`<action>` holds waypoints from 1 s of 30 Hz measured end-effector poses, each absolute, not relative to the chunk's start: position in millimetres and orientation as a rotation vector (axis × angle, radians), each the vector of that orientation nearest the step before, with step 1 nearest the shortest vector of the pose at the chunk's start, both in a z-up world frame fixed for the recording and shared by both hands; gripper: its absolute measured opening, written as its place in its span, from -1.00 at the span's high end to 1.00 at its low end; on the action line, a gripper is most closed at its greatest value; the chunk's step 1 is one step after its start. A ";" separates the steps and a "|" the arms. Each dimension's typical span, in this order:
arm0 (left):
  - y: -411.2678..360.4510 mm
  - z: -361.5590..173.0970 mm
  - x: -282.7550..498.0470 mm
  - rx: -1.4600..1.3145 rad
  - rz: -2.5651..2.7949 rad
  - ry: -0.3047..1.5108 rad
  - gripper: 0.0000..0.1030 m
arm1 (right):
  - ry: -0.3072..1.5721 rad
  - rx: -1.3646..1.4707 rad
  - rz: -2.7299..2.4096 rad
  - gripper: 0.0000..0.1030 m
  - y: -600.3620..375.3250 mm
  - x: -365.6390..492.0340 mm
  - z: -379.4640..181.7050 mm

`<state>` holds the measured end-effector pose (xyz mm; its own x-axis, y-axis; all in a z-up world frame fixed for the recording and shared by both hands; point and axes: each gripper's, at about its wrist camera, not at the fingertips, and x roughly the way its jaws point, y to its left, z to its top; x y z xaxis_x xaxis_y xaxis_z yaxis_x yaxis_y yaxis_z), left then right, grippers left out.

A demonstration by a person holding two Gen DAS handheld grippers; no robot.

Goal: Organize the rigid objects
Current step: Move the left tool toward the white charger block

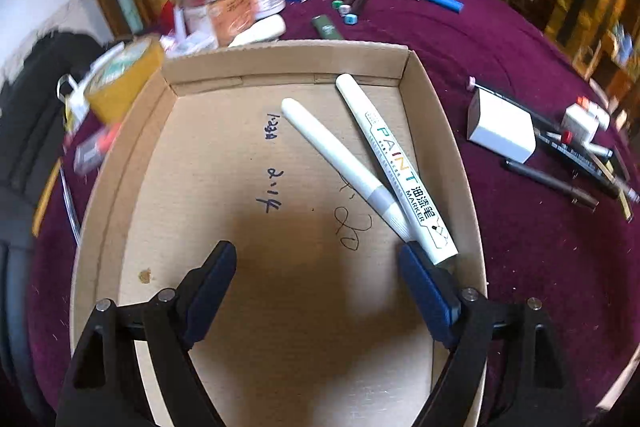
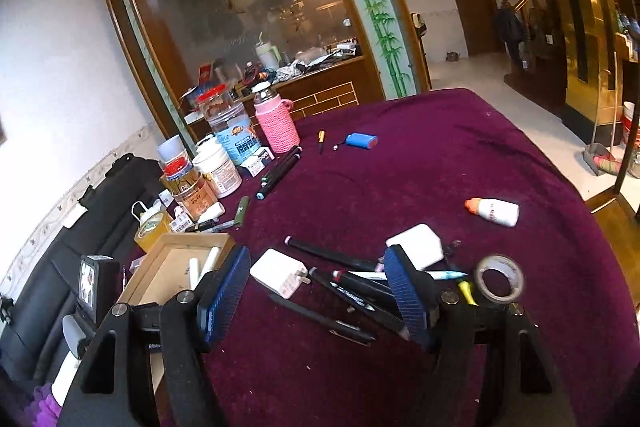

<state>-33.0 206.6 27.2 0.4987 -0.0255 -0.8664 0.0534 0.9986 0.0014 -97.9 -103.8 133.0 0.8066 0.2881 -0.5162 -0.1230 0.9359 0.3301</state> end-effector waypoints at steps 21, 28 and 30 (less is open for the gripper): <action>206.4 133.7 -83.3 -0.128 -0.229 0.692 -0.71 | 0.430 0.200 0.001 -1.00 -182.9 -155.9 151.5; 158.4 149.4 -114.2 -0.268 -0.416 0.639 -1.00 | 0.584 0.277 -0.011 -0.99 -204.5 -97.7 108.2; 136.7 136.1 -107.3 -0.234 -0.399 0.693 -1.00 | 0.603 0.288 -0.021 -0.99 -209.3 -79.0 98.7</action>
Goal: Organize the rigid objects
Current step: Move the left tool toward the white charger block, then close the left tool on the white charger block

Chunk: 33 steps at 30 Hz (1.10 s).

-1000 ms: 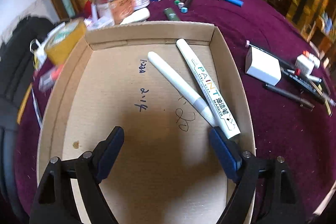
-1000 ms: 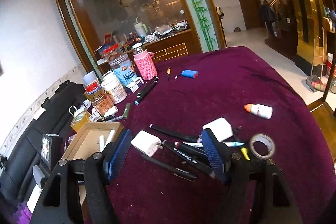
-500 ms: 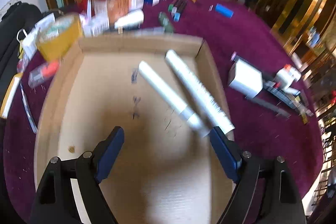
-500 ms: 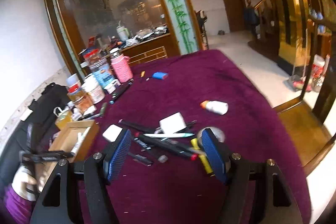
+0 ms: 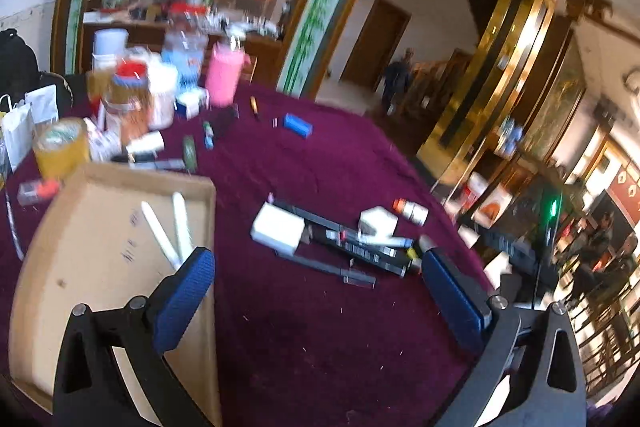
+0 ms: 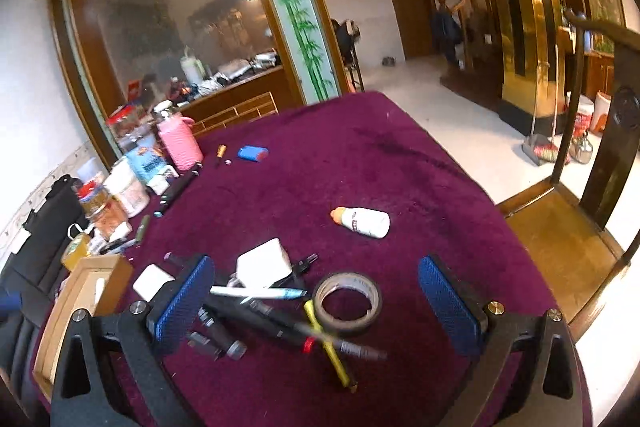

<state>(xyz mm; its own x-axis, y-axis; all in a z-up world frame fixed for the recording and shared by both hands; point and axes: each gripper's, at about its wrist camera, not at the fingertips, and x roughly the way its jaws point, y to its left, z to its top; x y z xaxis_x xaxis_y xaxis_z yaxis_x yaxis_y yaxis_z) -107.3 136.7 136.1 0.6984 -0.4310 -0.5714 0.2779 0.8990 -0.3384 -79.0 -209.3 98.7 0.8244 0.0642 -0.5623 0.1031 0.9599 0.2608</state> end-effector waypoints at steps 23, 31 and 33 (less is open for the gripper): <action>25.2 28.6 40.1 0.337 -0.261 1.011 -0.99 | 0.591 0.516 -0.008 -0.99 -263.5 -48.2 67.3; 31.3 27.5 41.5 0.270 -0.278 1.007 -0.07 | 0.594 0.432 -0.012 -0.99 -249.5 -44.8 69.5; 35.0 34.1 36.8 0.232 -0.285 0.997 -0.07 | 0.603 0.413 -0.014 -0.99 -247.1 -43.4 68.3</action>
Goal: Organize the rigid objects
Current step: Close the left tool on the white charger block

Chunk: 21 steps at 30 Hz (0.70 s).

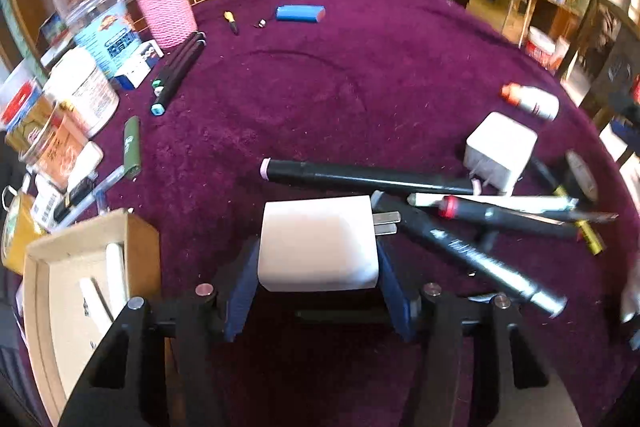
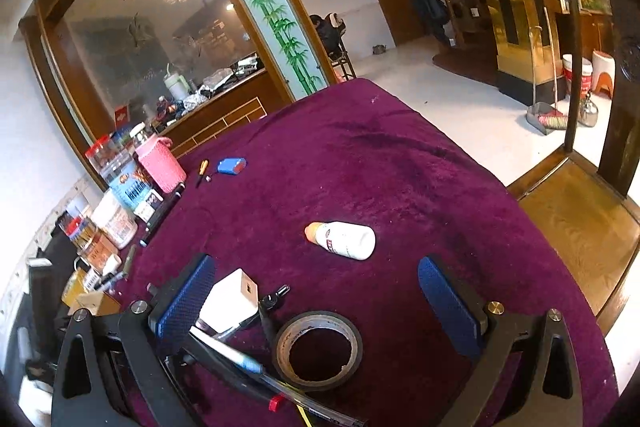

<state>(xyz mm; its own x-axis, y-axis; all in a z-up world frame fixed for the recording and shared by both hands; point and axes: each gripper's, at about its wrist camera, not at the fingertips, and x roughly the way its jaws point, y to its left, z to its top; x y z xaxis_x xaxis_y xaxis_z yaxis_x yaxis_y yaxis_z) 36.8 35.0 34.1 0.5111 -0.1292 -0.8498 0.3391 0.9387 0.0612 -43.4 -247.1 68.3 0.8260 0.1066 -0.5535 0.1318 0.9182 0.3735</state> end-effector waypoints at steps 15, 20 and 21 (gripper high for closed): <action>39.1 84.3 -49.9 0.223 -0.273 0.811 -0.06 | 0.628 0.329 -0.065 -0.99 -237.5 -38.5 64.6; 39.5 95.6 -77.7 0.244 -0.242 0.780 -0.06 | 0.631 0.307 -0.074 -0.99 -234.0 -37.7 64.2; 38.8 96.2 -82.2 0.257 -0.230 0.776 -0.06 | 0.632 0.304 -0.077 -0.99 -233.6 -37.4 63.9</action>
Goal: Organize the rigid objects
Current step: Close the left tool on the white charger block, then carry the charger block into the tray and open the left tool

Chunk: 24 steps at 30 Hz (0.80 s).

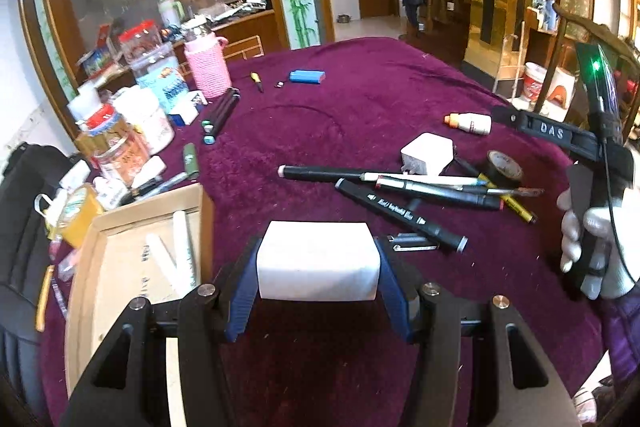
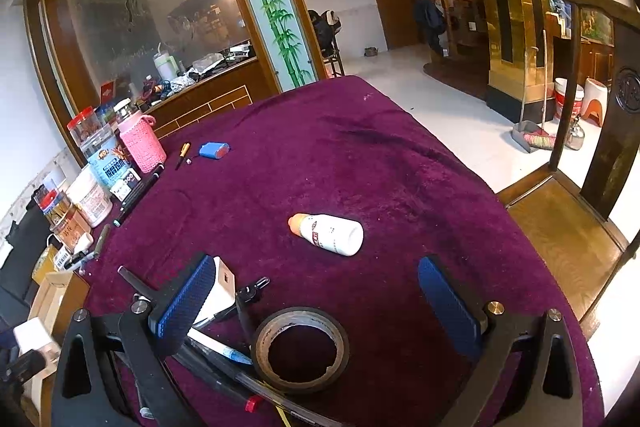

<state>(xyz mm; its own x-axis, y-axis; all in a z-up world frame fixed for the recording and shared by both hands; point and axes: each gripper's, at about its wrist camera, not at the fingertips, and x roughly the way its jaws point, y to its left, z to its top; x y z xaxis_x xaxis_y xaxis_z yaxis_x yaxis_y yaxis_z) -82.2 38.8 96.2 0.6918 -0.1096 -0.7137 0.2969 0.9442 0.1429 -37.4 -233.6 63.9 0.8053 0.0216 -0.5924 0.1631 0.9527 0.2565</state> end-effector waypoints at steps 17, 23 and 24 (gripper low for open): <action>34.6 97.5 -104.1 0.287 -0.145 0.774 -0.06 | 0.656 0.308 -0.088 -0.99 -235.9 -34.8 58.5; 76.2 120.2 -98.4 0.134 -0.170 0.786 -0.06 | 0.670 0.292 -0.089 -0.99 -233.1 -33.8 54.8; 87.7 124.6 -96.5 0.102 -0.165 0.787 -0.06 | 0.671 0.289 -0.092 -0.99 -232.7 -33.5 54.3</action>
<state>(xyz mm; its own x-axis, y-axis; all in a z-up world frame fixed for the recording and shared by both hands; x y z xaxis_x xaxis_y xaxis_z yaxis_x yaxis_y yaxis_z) -96.5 87.7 124.6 0.6938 -0.1091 -0.7119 0.1852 0.9822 0.0299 -33.5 -232.7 54.3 0.7806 0.0085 -0.6250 0.1767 0.9561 0.2336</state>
